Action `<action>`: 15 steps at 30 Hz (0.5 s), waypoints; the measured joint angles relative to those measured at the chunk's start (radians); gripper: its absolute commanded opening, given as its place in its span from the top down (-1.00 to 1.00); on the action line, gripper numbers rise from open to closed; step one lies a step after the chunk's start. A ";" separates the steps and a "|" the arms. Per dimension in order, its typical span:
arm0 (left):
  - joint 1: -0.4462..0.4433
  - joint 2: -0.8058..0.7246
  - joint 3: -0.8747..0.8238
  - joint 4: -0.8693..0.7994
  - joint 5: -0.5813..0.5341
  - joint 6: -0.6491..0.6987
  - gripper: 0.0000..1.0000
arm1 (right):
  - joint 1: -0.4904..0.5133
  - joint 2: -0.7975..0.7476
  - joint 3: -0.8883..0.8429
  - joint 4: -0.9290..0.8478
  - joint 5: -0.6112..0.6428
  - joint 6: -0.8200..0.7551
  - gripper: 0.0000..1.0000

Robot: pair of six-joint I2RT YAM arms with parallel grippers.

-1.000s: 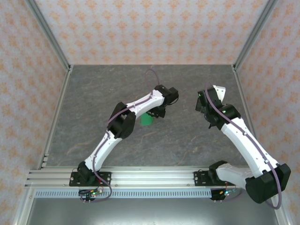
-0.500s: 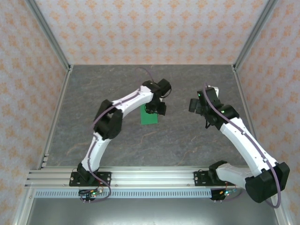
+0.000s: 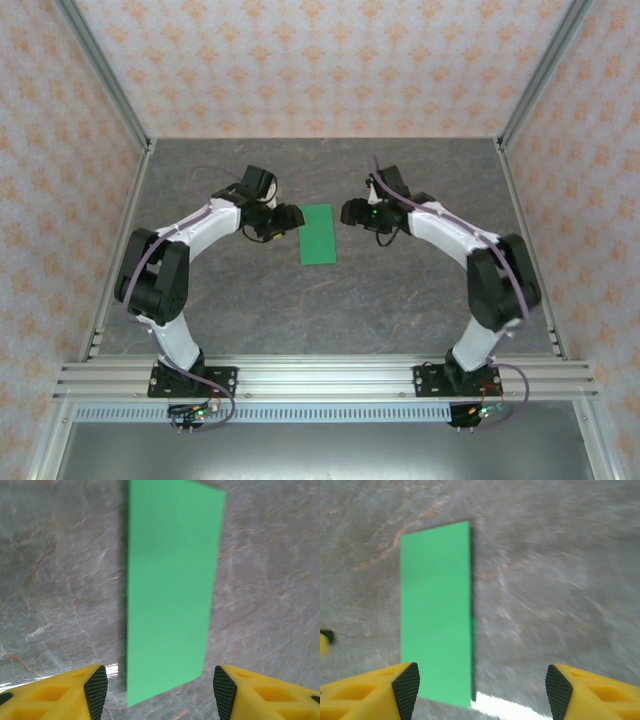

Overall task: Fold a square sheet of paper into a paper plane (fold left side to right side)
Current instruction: Third fold the triangle at the center of the table.

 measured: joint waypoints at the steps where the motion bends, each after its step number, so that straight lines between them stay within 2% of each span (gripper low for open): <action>1: 0.000 0.006 -0.017 0.020 0.009 -0.008 -0.19 | 0.002 0.039 0.023 0.021 -0.012 0.011 -0.36; 7: -0.002 0.035 -0.054 0.134 0.049 -0.034 -0.17 | 0.005 0.267 0.201 0.108 -0.067 0.074 -0.30; 15: -0.002 0.098 -0.075 0.211 0.058 -0.055 -0.18 | 0.033 0.412 0.339 0.127 -0.071 0.119 -0.19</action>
